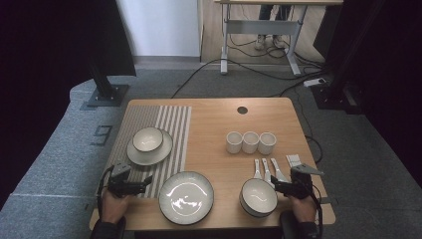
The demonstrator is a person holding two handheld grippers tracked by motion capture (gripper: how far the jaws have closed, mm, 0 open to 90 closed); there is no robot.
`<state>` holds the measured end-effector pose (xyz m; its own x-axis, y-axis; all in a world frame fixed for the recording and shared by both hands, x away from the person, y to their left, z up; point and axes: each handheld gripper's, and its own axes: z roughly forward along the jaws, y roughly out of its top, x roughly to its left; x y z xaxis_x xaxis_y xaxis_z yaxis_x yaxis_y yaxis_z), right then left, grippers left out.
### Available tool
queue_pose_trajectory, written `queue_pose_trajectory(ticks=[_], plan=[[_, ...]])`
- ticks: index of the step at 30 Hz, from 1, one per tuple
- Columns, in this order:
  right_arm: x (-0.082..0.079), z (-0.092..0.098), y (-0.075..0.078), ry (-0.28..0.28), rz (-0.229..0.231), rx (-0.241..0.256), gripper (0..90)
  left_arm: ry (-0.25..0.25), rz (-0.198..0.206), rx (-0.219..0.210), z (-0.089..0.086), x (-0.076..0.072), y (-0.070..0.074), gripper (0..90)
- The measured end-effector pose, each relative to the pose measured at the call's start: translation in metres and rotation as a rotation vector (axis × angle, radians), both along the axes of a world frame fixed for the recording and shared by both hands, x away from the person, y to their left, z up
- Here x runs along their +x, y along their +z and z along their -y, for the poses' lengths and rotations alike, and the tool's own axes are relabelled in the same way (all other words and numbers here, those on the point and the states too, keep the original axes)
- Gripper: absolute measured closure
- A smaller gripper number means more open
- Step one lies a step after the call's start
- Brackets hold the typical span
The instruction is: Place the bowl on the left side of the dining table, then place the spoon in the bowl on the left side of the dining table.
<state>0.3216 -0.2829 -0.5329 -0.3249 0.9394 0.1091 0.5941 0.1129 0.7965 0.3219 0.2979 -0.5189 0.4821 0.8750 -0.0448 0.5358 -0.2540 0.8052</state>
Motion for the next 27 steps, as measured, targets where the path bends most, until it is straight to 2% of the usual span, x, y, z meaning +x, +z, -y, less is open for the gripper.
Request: queue_pose_trajectory(ticks=[13, 17, 21, 23, 27], plan=[[0.000, -0.001, 0.001, -0.007, 0.007, -0.016, 12.4, 0.000, 0.017, -0.001, -0.001, -0.002, 0.000, 0.0], [0.000, -0.001, 0.002, -0.011, -0.004, -0.041, 12.3, -0.009, 0.016, 0.016, 0.001, -0.002, 0.000, 0.0], [0.001, 0.003, 0.009, -0.021, -0.009, -0.032, 12.3, -0.019, 0.017, 0.035, 0.004, -0.002, 0.000, 0.0], [0.002, 0.005, 0.013, -0.016, -0.023, -0.019, 12.2, -0.022, 0.017, 0.041, 0.004, -0.003, 0.000, 0.0], [0.006, 0.009, 0.018, -0.007, -0.057, -0.041, 6.5, -0.029, 0.020, 0.046, 0.005, -0.003, 0.000, 0.0]])
